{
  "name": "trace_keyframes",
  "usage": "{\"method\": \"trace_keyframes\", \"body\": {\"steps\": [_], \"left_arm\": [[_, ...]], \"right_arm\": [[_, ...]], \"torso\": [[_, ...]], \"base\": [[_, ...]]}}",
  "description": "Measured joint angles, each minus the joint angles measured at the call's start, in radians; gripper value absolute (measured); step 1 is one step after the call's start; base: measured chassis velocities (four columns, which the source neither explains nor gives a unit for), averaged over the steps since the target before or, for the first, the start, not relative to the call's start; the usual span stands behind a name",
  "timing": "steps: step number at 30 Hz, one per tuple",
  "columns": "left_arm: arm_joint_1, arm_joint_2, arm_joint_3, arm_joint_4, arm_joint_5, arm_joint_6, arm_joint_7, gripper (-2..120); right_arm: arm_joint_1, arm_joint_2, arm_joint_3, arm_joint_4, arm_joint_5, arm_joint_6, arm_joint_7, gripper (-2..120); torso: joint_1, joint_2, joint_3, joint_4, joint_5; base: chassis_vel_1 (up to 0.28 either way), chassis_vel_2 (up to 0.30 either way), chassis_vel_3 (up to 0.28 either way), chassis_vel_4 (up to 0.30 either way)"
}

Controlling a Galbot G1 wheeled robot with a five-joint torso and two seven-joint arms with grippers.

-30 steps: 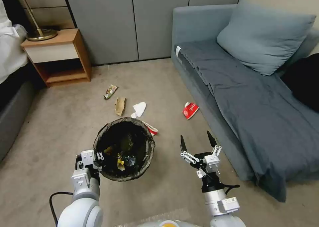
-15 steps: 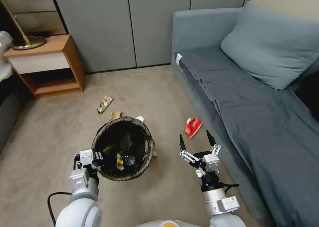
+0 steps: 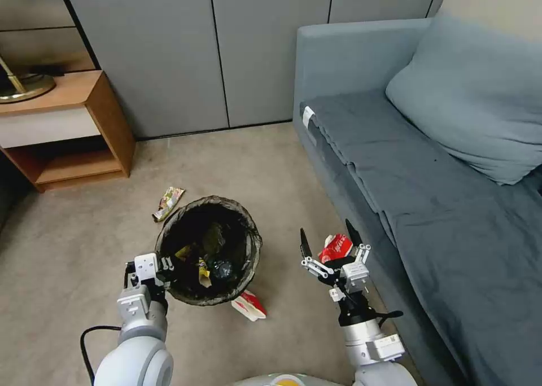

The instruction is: Pick up the trash bin, then pick up the garbage from the floor and place it into the trash bin.

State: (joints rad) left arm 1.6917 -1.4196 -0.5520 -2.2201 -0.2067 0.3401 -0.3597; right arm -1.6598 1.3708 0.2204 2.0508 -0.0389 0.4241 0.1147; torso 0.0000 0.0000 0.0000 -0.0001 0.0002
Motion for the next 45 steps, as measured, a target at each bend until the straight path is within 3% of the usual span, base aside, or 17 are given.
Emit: {"method": "trace_keyframes", "body": {"steps": [8, 16, 20, 28, 36, 45], "left_arm": [[0.016, 0.002, 0.002, -0.026, -0.005, 0.001, -0.001, 0], [0.025, -0.004, 0.012, -0.053, 0.002, 0.013, -0.008, 0], [0.038, -0.016, 0.009, -0.054, 0.006, 0.019, -0.01, 0], [0.057, -0.038, 0.007, -0.057, 0.029, 0.023, -0.008, 0], [0.066, -0.051, -0.001, -0.041, 0.053, 0.012, -0.007, 0], [0.069, -0.059, 0.0, -0.025, 0.069, 0.004, -0.003, 0]], "right_arm": [[0.07, -0.016, 0.006, 0.003, 0.017, -0.037, 0.012, 100], [0.289, -0.056, -0.017, -0.024, 0.097, -0.2, 0.077, 100], [0.414, -0.061, -0.073, -0.107, 0.179, -0.325, 0.139, 100], [0.541, -0.026, -0.124, -0.254, 0.242, -0.459, 0.153, 100], [0.605, 0.007, -0.132, -0.389, 0.236, -0.558, 0.152, 100], [0.651, 0.024, -0.147, -0.536, 0.239, -0.588, 0.148, 100]], "torso": [[0.0, 0.0, 0.0, -0.0001, -0.0001], [0.0, 0.0, 0.0, 0.0001, 0.0], [0.0, 0.0, 0.0, 0.0001, -0.0003], [0.0, 0.0, 0.0, 0.0001, -0.0003], [0.0, 0.0, 0.0, 0.0, -0.0002], [0.0, 0.0, 0.0, 0.0001, -0.0001]], "base": [[0.013, -0.011, -0.018, 0.01], [0.0, 0.0, 0.0, 0.0], [0.0, 0.0, 0.0, 0.0], [0.0, 0.0, 0.0, 0.0], [0.0, 0.0, 0.0, 0.0], [0.0, 0.0, 0.0, 0.0]]}}
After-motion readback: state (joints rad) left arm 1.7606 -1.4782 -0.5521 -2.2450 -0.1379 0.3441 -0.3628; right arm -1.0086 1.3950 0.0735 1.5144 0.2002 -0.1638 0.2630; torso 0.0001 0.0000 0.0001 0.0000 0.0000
